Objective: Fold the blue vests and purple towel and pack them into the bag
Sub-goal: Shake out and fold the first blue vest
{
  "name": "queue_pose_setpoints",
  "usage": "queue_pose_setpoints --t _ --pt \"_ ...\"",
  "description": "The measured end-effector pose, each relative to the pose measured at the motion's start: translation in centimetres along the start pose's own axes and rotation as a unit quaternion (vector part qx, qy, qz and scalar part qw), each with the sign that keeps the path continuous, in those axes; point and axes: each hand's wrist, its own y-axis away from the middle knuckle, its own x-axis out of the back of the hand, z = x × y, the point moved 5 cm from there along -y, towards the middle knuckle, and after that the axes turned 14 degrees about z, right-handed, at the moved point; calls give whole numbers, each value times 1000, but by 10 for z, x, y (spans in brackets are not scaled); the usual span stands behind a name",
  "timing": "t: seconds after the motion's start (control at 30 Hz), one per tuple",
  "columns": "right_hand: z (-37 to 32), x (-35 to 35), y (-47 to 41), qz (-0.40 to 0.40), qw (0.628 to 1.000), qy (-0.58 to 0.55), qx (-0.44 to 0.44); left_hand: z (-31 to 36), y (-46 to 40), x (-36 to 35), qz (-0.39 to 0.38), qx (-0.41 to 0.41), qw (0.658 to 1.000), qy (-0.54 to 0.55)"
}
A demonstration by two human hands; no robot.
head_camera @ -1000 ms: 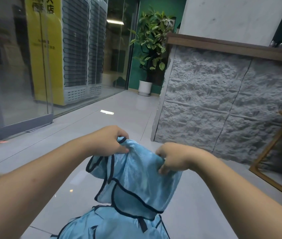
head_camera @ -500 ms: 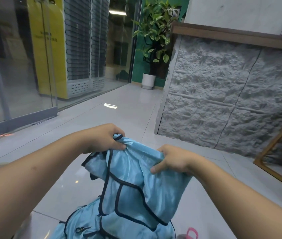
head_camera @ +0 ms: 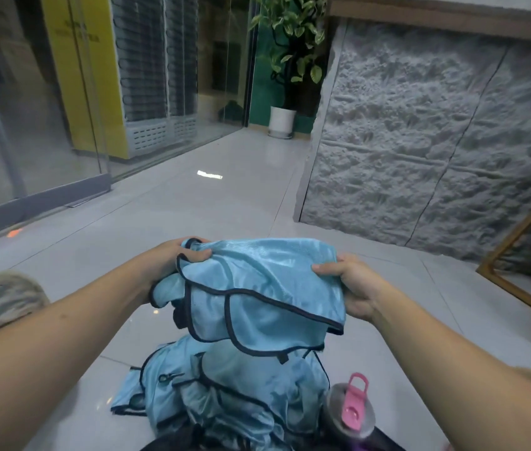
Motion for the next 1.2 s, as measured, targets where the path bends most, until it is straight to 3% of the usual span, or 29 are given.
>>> queue_pose_setpoints --t 0.23,0.53,0.73,0.9,1.03,1.2 --pt "44 5 21 70 997 -12 -13 -29 26 -4 5 56 998 22" --pt "145 37 70 171 985 13 -10 -107 82 -18 50 110 990 -68" --pt "193 56 91 162 986 38 11 -155 110 -15 51 116 988 -86" --pt "216 61 107 160 979 116 45 -188 130 -5 48 40 984 -167" --pt "220 53 120 138 934 291 156 -197 148 -9 58 -100 953 -279" --pt "242 33 136 36 870 452 195 -226 166 -11 -6 -210 904 -374"
